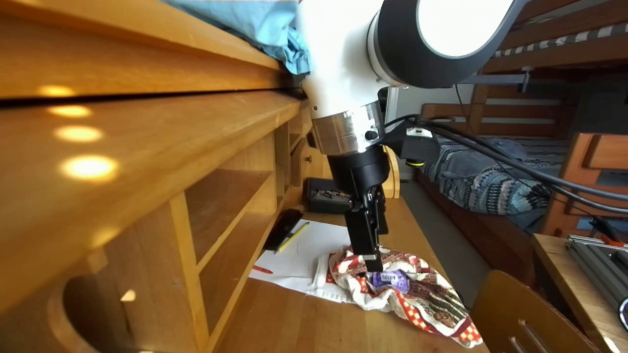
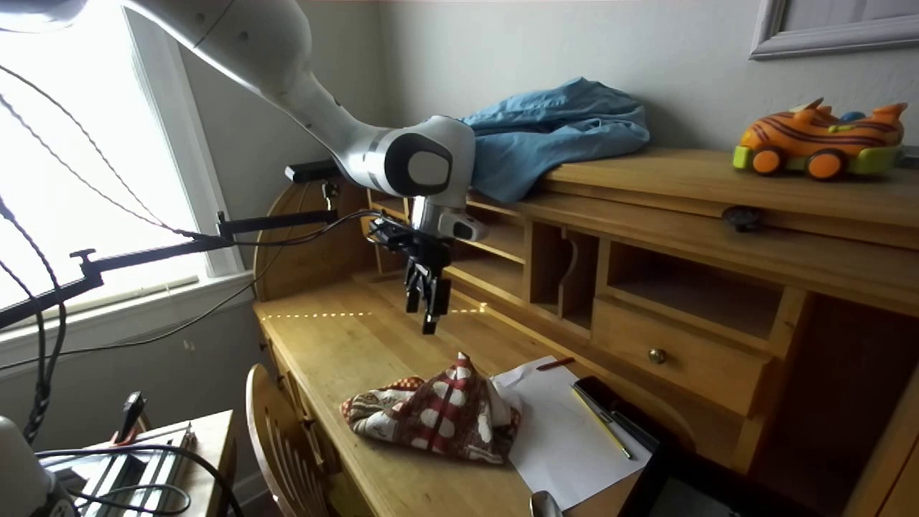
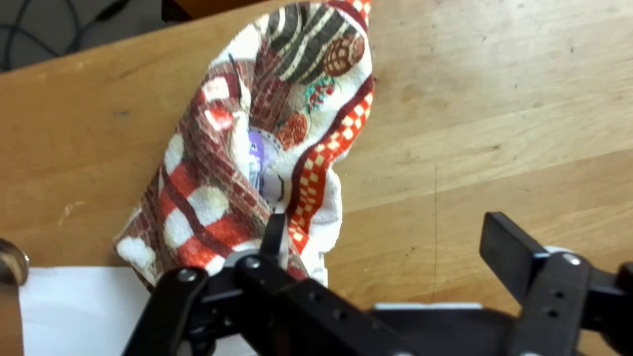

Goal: Put the purple object on the cloth then move the cloth to the right and cover the purple object

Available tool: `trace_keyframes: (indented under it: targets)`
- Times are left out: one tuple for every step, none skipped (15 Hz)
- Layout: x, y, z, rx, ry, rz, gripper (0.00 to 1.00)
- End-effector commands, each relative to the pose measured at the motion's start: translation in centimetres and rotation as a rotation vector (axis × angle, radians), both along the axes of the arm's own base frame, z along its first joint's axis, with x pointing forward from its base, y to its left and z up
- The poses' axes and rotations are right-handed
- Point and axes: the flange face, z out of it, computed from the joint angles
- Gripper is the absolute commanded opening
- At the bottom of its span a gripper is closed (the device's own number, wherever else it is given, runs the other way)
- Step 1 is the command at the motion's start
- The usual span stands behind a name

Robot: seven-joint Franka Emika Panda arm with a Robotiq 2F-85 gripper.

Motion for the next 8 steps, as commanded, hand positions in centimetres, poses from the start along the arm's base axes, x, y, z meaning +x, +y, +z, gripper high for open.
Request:
trace_keyframes:
  targets:
    - [-1.5,-0.3,0.5,-0.103,0.097,-0.086,1.00]
    - [-2.0,-0.4,0.2,-0.126,0.132,-0.100,1.00]
    - [-2.7,-0.4,-0.1,-0.147,0.164,-0.114,1.00]
    - [-3.5,-0.3,-0.5,-0.167,0.194,-0.120,1.00]
    - [-4.1,-0.1,-0.8,-0.187,0.222,-0.118,1.00]
    - [-4.7,0.1,-1.1,-0.201,0.244,-0.109,1.00]
    - [-5.0,0.2,-1.1,-0.209,0.259,-0.103,1.00]
    - [-5.1,0.1,-0.7,-0.203,0.266,-0.079,1.00]
